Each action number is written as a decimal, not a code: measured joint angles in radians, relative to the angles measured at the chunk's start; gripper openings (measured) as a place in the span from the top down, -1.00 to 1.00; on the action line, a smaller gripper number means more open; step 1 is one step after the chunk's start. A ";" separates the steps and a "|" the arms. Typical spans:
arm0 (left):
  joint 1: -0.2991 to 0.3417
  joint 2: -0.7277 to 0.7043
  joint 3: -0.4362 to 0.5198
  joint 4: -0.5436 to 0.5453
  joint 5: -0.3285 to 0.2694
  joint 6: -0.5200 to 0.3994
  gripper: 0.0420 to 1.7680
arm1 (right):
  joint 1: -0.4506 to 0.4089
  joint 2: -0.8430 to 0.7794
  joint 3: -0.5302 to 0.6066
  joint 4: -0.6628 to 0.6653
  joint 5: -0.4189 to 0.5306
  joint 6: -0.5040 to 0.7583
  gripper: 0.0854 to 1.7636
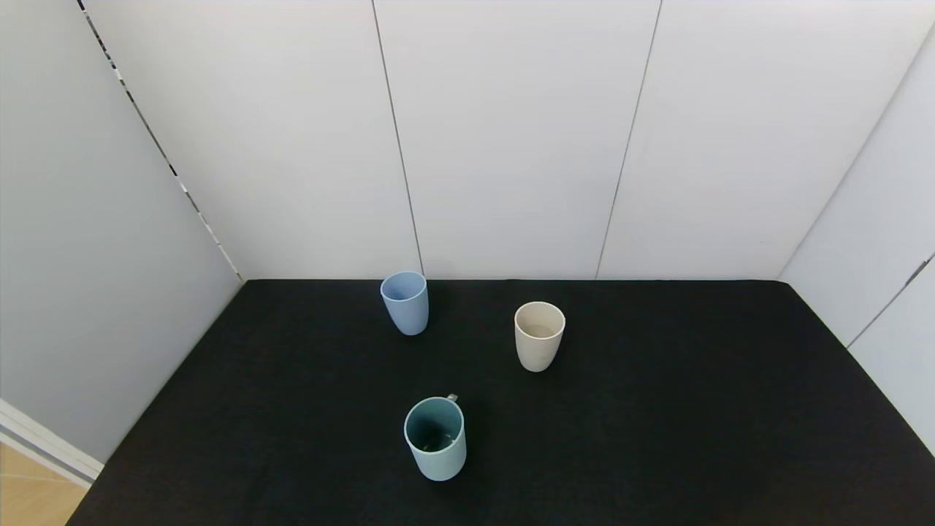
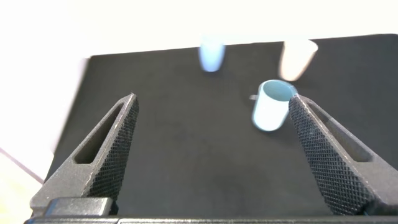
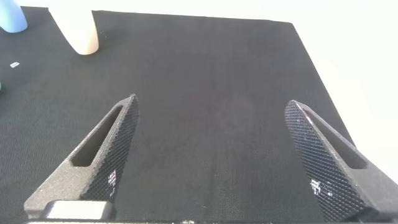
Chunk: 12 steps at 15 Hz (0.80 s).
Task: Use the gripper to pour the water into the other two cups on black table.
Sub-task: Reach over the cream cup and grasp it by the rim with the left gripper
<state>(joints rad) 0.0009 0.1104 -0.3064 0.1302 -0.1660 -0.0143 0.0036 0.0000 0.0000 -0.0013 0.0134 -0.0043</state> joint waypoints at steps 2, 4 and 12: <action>0.000 0.000 0.000 0.000 0.000 0.000 -0.94 | 0.000 0.000 0.000 0.000 0.000 0.000 -0.94; 0.000 0.000 0.000 0.000 0.000 0.000 -0.94 | 0.000 0.000 0.000 0.000 0.000 0.000 -0.94; -0.001 0.146 -0.085 -0.037 -0.065 0.009 -0.94 | 0.000 0.000 0.000 0.000 0.000 0.000 -0.94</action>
<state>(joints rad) 0.0000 0.2564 -0.3911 0.0936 -0.2309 -0.0057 0.0036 0.0000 0.0000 -0.0013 0.0130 -0.0043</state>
